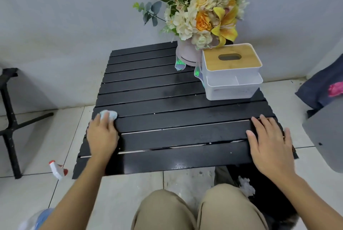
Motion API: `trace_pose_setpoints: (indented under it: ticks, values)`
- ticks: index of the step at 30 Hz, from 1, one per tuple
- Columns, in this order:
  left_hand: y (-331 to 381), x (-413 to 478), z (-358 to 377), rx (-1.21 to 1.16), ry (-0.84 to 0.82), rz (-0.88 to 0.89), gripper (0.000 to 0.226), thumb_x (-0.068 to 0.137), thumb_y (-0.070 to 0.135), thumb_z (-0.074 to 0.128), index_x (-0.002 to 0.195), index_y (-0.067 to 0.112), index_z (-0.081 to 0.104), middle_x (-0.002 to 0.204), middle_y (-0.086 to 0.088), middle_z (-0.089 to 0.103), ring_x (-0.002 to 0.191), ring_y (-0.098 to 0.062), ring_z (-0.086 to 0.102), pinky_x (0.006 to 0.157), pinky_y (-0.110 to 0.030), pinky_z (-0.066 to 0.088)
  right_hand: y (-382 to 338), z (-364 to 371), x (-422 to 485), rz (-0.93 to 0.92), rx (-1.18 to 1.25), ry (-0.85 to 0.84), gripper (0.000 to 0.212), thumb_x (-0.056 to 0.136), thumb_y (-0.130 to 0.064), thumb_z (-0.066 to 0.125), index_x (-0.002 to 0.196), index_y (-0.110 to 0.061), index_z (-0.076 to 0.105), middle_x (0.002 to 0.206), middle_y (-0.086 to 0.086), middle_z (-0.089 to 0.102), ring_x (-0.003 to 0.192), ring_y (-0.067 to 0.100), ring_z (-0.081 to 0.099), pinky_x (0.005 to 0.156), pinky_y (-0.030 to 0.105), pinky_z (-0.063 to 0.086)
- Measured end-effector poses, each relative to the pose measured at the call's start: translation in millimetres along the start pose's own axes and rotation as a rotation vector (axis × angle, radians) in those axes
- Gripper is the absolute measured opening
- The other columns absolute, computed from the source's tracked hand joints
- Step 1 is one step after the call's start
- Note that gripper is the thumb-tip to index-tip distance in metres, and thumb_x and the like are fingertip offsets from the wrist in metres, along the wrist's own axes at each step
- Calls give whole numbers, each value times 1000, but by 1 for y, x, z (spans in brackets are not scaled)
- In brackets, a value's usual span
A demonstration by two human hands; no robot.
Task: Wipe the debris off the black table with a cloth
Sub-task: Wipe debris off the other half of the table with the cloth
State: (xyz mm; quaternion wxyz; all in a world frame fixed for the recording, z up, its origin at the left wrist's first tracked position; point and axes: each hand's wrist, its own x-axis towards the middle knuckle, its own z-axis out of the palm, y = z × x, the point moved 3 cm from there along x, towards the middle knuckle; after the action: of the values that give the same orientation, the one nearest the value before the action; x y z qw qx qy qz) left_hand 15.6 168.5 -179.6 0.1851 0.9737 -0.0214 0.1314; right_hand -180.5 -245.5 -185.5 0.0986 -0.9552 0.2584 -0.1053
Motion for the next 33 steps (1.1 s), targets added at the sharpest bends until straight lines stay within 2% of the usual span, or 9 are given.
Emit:
trace_pose_setpoints:
  ticks: [4,8,12,14,16,19,22,29,33]
  values:
    - [63,23,32,158,23,-99,27,91,13,39,110,10,58,119,-14,59,95,-39,52,80,-45,38,-2,5,2,-16,-26,3,59,98,-40,22,139,-9,50,148,13,45,139,34,35,114,56,21]
    - [179,-31,55,175,-46,243,38,76,8,35,106,20,54,115,-5,54,89,-31,50,76,-42,36,0,6,2,-31,-22,8,61,98,-41,19,140,-8,48,149,14,43,140,34,33,116,54,18]
    - [244,-109,61,-227,-308,579,34,92,9,46,123,19,54,131,-1,53,110,-29,52,96,-40,40,2,2,1,-51,23,-13,65,97,-44,15,143,-9,46,152,13,40,143,32,29,118,51,14]
    - [233,-109,41,-526,-372,455,32,97,12,49,127,17,58,130,-3,58,107,-20,58,96,-31,45,4,-1,1,-64,44,-21,66,97,-45,13,144,-11,45,153,11,38,144,30,27,118,50,13]
    - [195,-85,28,-670,-313,184,30,97,16,50,125,23,56,114,-11,65,81,-29,63,71,-36,55,4,1,2,-58,30,-16,67,97,-46,12,144,-11,45,153,10,38,144,30,28,119,50,15]
    - [112,-36,12,-493,-29,-105,24,92,32,44,114,40,50,106,-7,64,79,-39,66,64,-53,57,2,4,0,-34,11,-11,66,97,-44,11,145,-12,43,153,10,38,144,30,27,119,50,14]
    - [64,-22,12,-45,61,-244,22,95,20,41,113,21,54,121,-10,56,98,-37,54,82,-48,49,2,4,1,-25,18,-14,63,98,-42,13,145,-12,43,153,11,38,144,30,28,119,50,16]
    - [226,-118,62,71,-68,118,42,87,6,45,128,14,47,141,-10,42,118,-36,44,99,-46,37,11,-3,10,14,425,32,37,103,-19,36,136,-10,53,148,8,45,142,27,32,121,42,12]
    - [317,-183,69,-240,-497,530,59,88,-3,43,144,17,40,156,-5,28,143,-33,21,119,-44,10,34,-26,2,144,804,126,33,98,-2,44,126,-12,58,135,7,54,128,23,42,109,32,30]
